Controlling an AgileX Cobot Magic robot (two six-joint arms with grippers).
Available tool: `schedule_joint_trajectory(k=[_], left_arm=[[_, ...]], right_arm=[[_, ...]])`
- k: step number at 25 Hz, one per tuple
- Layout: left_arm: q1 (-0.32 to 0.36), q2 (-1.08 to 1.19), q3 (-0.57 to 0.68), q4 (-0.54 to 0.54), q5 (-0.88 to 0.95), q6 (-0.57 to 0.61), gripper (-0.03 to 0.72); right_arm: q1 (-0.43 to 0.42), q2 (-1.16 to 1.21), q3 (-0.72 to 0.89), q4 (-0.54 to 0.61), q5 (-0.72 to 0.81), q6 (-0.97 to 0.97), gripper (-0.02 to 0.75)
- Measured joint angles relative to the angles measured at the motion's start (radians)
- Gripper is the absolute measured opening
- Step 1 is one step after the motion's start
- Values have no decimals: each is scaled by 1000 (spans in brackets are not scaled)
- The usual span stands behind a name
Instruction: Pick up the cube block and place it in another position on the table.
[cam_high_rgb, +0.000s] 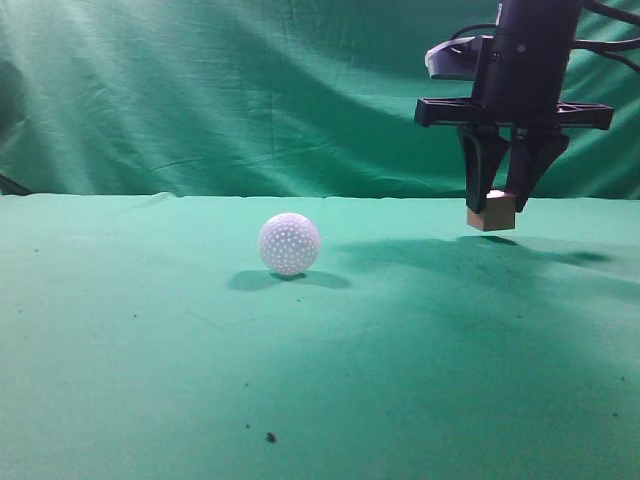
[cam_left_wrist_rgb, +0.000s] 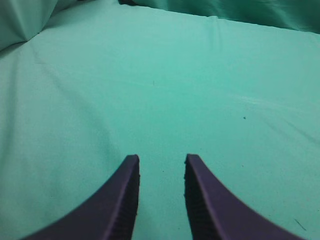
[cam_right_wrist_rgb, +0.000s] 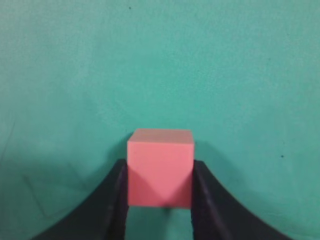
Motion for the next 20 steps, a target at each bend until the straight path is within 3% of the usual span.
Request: schedule_joint_trajectory(k=[5, 7, 9, 13, 14, 16, 20], left_arm=[[0, 0, 0, 0, 0, 0, 262], [0, 0, 0, 0, 0, 0, 262], [0, 0, 0, 0, 0, 0, 262], [0, 0, 0, 0, 0, 0, 262], [0, 0, 0, 0, 0, 0, 262], [0, 0, 0, 0, 0, 0, 262], [0, 0, 0, 0, 0, 0, 262]], right_arm=[[0, 0, 0, 8, 3, -7, 504], [0, -7, 0, 10, 25, 6, 557], [0, -37, 0, 10, 50, 37, 541], [0, -160, 0, 10, 118, 73, 149], [0, -203, 0, 10, 140, 83, 96], [0, -298, 0, 10, 179, 95, 0], [0, -507, 72, 10, 207, 98, 0]])
